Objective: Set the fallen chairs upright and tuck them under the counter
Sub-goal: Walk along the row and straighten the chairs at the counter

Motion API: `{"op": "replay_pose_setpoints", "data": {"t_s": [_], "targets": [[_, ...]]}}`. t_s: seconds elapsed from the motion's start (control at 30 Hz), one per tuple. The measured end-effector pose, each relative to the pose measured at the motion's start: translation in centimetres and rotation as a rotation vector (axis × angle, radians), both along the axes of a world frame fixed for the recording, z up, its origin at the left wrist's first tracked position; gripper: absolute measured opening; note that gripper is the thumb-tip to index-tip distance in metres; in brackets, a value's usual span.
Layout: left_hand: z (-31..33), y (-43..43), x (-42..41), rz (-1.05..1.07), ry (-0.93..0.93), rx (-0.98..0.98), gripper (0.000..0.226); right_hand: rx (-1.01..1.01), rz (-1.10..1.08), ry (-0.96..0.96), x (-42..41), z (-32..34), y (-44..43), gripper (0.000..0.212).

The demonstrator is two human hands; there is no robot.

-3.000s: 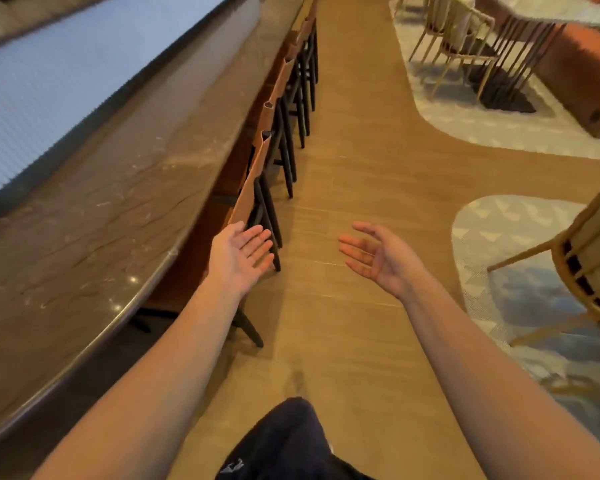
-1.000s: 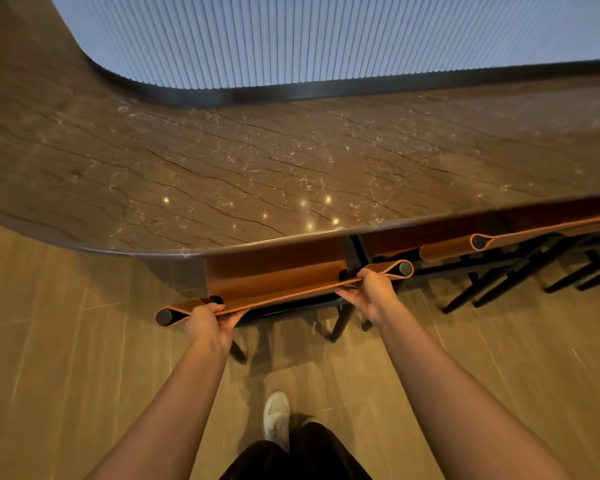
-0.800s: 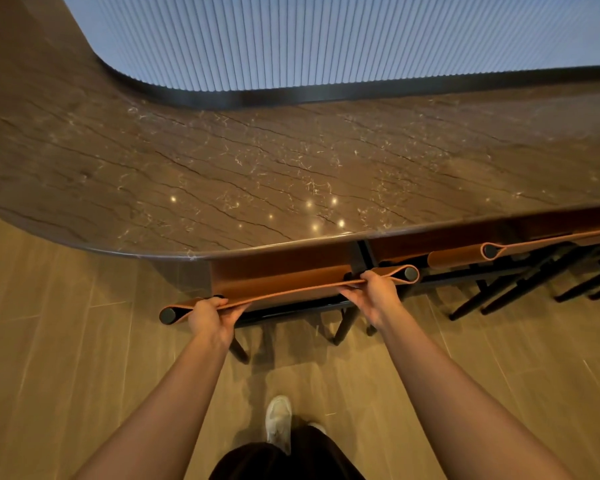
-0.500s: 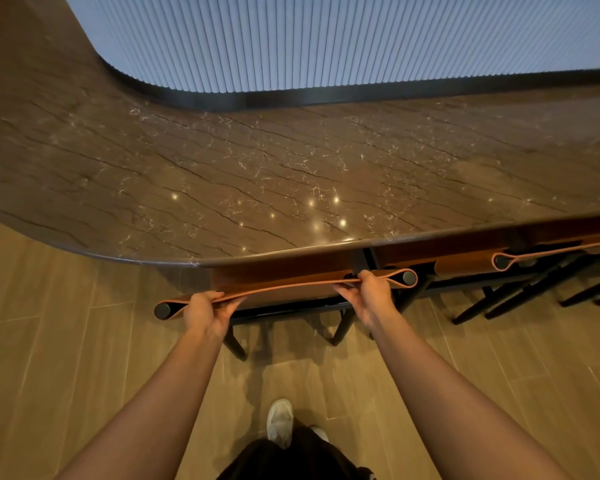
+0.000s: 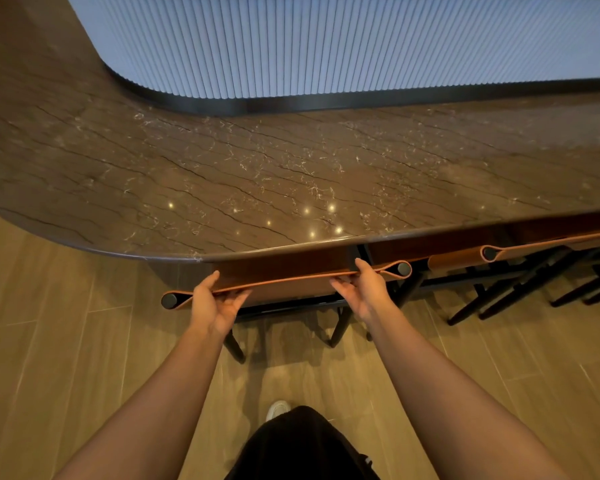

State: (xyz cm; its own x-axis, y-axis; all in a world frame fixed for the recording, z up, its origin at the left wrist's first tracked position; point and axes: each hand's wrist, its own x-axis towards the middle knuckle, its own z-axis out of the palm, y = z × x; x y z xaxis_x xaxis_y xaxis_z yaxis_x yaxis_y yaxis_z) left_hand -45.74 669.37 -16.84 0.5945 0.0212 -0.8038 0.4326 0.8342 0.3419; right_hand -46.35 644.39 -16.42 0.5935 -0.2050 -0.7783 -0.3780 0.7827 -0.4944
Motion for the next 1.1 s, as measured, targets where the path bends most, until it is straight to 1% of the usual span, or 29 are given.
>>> {"op": "replay_pose_setpoints", "data": {"t_s": [0.1,0.2,0.27,0.37,0.47,0.6,0.9,1.1], "targets": [[1.1,-1.4,-0.8,-0.036,-0.004,0.028,0.029,-0.062,0.092,0.008,-1.0,0.9,1.0,0.036],[2.4,-3.7,-1.7,-0.086,-0.026,0.04,0.033,-0.086,0.167,-0.017,-2.1,1.7,1.3,0.043],[3.3,-5.2,-2.1,-0.119,-0.052,0.066,0.04,-0.111,0.212,-0.036,-3.0,2.4,1.1,0.047],[4.4,-7.5,-3.1,-0.16,-0.085,0.124,0.048,-0.139,0.266,-0.075,-5.0,3.5,-0.1,0.045],[5.0,-9.9,-4.8,-0.228,-0.148,0.183,0.049,-0.178,0.304,-0.141,-7.5,4.6,-2.1,0.041],[5.9,-14.0,-8.0,-0.314,-0.226,0.225,0.043,-0.208,0.281,-0.202,-11.9,5.6,-6.1,0.037],[7.8,-27.2,-18.2,-0.539,-0.33,0.186,0.048,-0.269,0.147,-0.216,-24.7,7.2,-19.5,0.03],[8.4,-34.1,-21.0,-0.655,-0.353,0.164,0.044,-0.302,0.061,-0.215,-29.2,7.8,-25.4,0.03]]}}
